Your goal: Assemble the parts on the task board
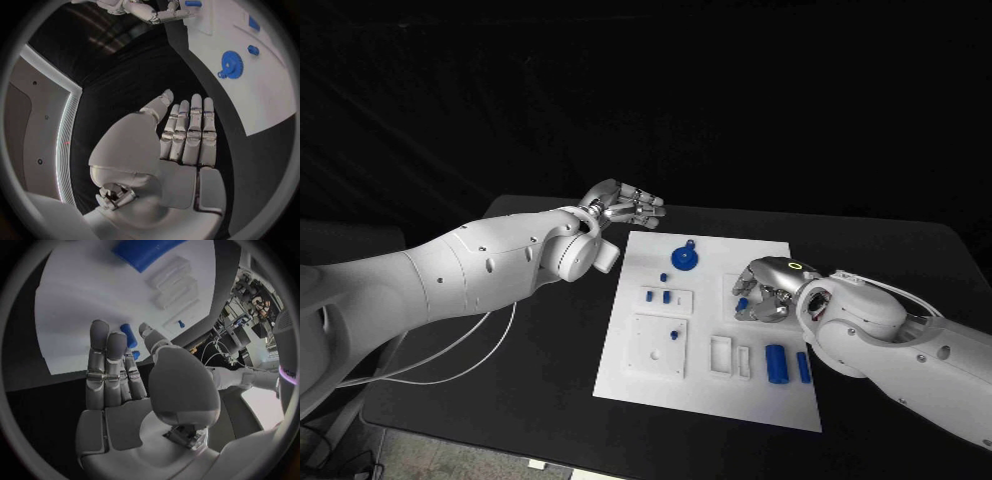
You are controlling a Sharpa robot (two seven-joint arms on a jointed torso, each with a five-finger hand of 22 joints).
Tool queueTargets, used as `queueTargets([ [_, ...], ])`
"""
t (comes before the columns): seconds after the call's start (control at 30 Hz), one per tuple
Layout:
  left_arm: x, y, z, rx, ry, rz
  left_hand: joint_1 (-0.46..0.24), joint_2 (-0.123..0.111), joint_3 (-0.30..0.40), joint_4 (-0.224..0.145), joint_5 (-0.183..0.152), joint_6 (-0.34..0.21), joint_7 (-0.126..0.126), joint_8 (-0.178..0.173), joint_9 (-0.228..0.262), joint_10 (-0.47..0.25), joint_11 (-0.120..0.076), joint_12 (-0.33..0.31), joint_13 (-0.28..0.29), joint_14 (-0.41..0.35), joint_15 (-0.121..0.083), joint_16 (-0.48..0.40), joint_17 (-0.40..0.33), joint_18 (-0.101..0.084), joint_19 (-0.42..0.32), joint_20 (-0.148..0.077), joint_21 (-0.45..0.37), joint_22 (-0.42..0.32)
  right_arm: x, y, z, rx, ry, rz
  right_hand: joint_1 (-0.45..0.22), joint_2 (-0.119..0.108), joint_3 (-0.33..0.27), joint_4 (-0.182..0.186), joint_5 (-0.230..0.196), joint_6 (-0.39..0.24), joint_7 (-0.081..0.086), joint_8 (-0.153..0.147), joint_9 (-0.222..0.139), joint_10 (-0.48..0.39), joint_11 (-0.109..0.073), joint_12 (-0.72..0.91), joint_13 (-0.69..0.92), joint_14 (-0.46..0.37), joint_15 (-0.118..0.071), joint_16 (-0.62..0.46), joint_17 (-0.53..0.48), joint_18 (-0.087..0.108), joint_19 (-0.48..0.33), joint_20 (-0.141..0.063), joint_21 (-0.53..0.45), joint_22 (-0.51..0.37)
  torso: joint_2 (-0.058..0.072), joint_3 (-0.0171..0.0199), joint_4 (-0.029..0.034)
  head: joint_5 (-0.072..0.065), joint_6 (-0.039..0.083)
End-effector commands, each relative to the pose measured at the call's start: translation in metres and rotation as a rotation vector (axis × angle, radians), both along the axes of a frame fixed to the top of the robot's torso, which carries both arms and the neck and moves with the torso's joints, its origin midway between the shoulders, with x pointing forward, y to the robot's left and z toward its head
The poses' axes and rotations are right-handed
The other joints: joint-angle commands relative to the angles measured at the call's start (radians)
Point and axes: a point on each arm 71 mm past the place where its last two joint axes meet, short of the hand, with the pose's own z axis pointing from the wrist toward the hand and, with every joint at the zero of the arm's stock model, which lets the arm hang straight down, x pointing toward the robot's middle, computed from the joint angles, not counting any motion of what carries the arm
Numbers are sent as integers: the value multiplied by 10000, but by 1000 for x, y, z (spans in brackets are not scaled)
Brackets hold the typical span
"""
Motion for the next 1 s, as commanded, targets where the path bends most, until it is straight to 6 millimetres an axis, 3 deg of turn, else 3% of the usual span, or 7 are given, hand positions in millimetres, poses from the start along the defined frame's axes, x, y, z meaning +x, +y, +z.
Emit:
queueTargets([
  [0.03,0,-2,1,-99,-5,-132,40,-5,10,17,2,-46,-22,-2,5,-79,8,41,9,-39,27,-20,14,-39,79,2,20,-10,-1,1,-6,-639,415,132,84,59,11,67,0,3,-36,-21,-15,25,12,27,-12,1,77,-7,-16,68,346,84,-37,-16,-1,13,-15,7,-4],
  [0.13,0,-2,1,-98,-6,-128,40,-8,9,11,5,-51,-22,-4,4,-93,13,39,8,-56,34,-29,12,-36,96,3,27,-88,-2,2,-8,-630,424,153,45,134,275,4,-29,98,-8,-25,-17,233,-7,14,-18,10,79,5,-43,58,353,85,-27,-32,-3,14,-10,9,0],
  [0.27,0,-2,1,-97,-8,-125,40,-8,9,11,5,-51,-22,-4,4,-93,13,39,8,-56,34,-29,12,-36,96,3,27,-88,-2,3,-8,-563,335,165,-187,153,1338,-172,-420,396,53,-17,-11,663,-103,16,-17,63,29,32,-62,14,368,42,59,-26,-8,6,-7,-2,6],
  [0.37,0,-2,1,-96,-9,-120,40,-8,9,11,5,-51,-22,-4,4,-93,13,39,8,-56,34,-29,12,-36,96,3,27,-88,-2,3,-8,-487,231,172,-401,49,2166,-228,-639,593,85,-20,-8,934,-163,7,-18,88,-18,42,-57,-24,364,-8,122,-9,-1,1,-8,-12,10],
  [0.47,0,-1,1,-95,-9,-119,40,-8,9,11,5,-51,-22,-4,4,-93,13,39,8,-56,34,-29,12,-36,96,3,27,-88,-2,4,-7,-389,118,184,-511,2,2564,-263,-711,653,84,-15,-5,1046,-193,18,-13,93,-39,39,-50,-50,358,-34,151,-8,0,4,-14,-9,10],
  [0.73,0,-1,1,-93,-1,-119,40,-8,9,11,5,-51,-22,-4,4,-93,13,39,8,-56,34,-29,12,-36,96,3,27,-88,-3,4,-5,-206,-119,193,-609,21,3144,-290,-808,868,84,-11,-1,1380,-281,21,-6,103,-96,42,-17,-104,351,-94,219,10,-1,-5,-7,-16,-2],
  [1.0,1,0,1,-83,16,-103,40,-8,9,11,5,-51,-22,-4,4,-93,13,39,8,-56,34,-29,12,-36,96,3,27,-88,-3,4,-2,-151,-547,62,-340,332,3687,-650,-788,1291,39,2,21,1995,-456,32,19,81,-287,70,62,-143,329,-276,337,151,-4,1,-1,-18,-18],
])
